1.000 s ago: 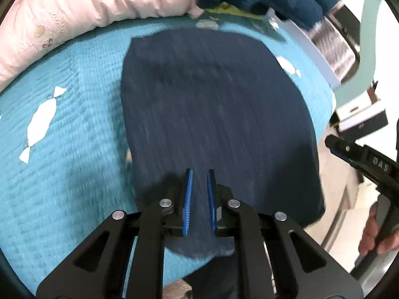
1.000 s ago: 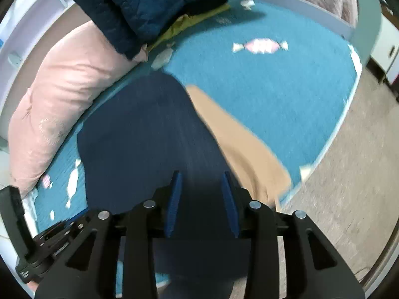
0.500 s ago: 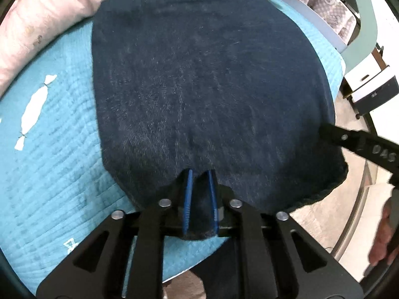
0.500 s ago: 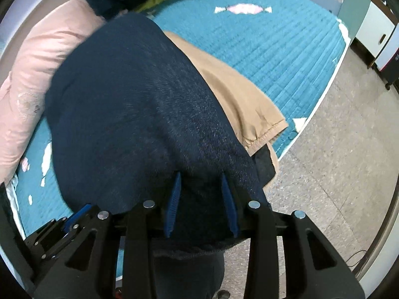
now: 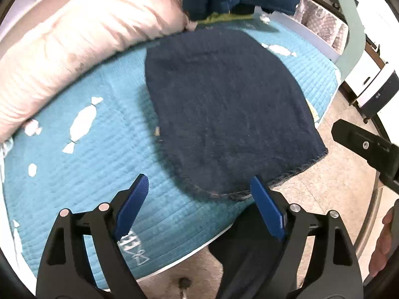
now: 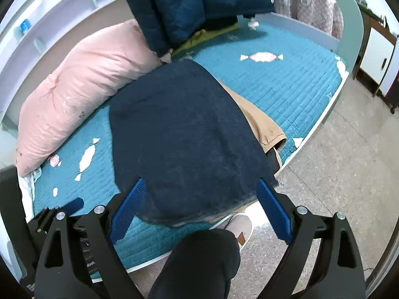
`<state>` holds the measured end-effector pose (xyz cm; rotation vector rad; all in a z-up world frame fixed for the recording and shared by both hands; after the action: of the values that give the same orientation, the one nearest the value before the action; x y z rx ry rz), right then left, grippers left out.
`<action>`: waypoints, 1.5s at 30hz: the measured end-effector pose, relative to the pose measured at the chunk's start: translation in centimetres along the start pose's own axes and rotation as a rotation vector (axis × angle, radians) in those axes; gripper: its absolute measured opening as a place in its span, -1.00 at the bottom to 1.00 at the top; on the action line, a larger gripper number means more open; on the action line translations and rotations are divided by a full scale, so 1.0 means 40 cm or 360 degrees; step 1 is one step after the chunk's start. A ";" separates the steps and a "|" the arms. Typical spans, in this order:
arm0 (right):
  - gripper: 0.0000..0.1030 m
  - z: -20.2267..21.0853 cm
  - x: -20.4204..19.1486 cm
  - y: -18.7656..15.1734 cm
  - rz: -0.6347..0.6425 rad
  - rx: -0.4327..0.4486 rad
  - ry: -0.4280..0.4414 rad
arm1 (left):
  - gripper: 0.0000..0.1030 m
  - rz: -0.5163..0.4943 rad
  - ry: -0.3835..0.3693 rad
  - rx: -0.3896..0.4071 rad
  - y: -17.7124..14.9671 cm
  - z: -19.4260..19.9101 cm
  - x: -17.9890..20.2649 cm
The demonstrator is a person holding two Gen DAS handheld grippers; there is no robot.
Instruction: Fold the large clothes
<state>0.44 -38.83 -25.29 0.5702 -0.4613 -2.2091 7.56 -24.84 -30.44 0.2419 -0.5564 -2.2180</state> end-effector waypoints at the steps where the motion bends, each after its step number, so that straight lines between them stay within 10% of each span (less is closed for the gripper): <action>1: 0.69 0.022 -0.005 -0.008 -0.0007 0.0025 -0.0017 | 0.64 -0.0013 0.0006 0.0014 -0.005 0.023 -0.003; 22: 0.69 0.524 -0.231 -0.148 0.0206 0.0615 -0.0142 | 0.79 0.0100 0.0225 0.0570 -0.137 0.595 -0.185; 45: 0.85 0.660 -0.318 -0.219 0.0365 0.0806 -0.0162 | 0.81 0.0131 0.0297 0.0832 -0.215 0.840 -0.204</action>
<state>-11.60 -19.92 -4.49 0.6297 -1.1012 -1.9055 -4.73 -3.31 -4.86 0.6752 -1.0145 -1.9098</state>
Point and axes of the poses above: each gripper's, at about its wrist camera, not at the fingertips, and z roughly against the way its jaws point, x to its right, y to its top, the point moved 8 cm from there along -z, roughly the way its jaws point, and after that the axes turned 7 degrees about -z, right-handed, at the moved point
